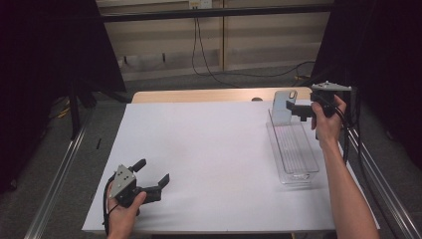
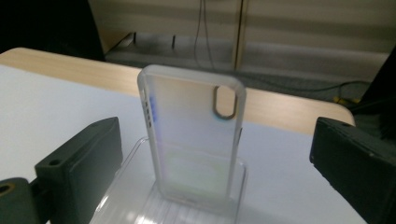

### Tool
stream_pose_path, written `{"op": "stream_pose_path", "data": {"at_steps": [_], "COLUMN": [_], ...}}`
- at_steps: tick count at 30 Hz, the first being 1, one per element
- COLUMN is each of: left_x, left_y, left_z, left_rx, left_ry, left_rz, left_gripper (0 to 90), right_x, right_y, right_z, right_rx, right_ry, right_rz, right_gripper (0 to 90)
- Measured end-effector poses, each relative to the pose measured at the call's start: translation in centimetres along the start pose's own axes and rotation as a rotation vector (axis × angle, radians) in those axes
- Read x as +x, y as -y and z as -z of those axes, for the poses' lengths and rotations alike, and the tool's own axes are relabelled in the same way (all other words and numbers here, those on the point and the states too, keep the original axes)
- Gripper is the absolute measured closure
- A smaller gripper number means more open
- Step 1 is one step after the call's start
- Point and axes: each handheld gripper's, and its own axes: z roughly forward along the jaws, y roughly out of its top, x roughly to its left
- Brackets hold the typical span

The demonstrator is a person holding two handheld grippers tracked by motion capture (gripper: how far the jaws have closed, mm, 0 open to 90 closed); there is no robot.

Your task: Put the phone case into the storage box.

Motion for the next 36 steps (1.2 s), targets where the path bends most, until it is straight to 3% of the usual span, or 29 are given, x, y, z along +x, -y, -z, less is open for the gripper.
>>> {"op": "stream_pose_path", "data": {"at_steps": [4, 20, 27, 36], "left_x": [-0.2, 0.1, 0.1, 0.0], "left_y": [0.0, -0.1, -0.1, -0.1], "left_z": [0.0, 0.2, 0.2, 0.2], "left_rx": [-0.004, -0.011, -0.012, -0.010], "left_ry": [0.011, 0.006, 0.007, -0.002], "left_rz": [0.008, 0.009, 0.007, 0.008], "left_gripper": [3.7, 3.7, 3.8, 3.8], "right_x": [0.3, 0.3, 0.5, 1.1], "right_y": [0.3, 1.3, 1.9, 2.6], "right_z": [0.6, 3.1, 4.0, 5.2], "right_rx": [-0.068, -0.125, -0.119, -0.198], "right_ry": [0.022, 0.014, 0.057, 0.066], "right_rz": [-0.010, -0.032, -0.007, -0.005], "right_gripper": [1.9, 0.0, 0.0, 0.3]}}
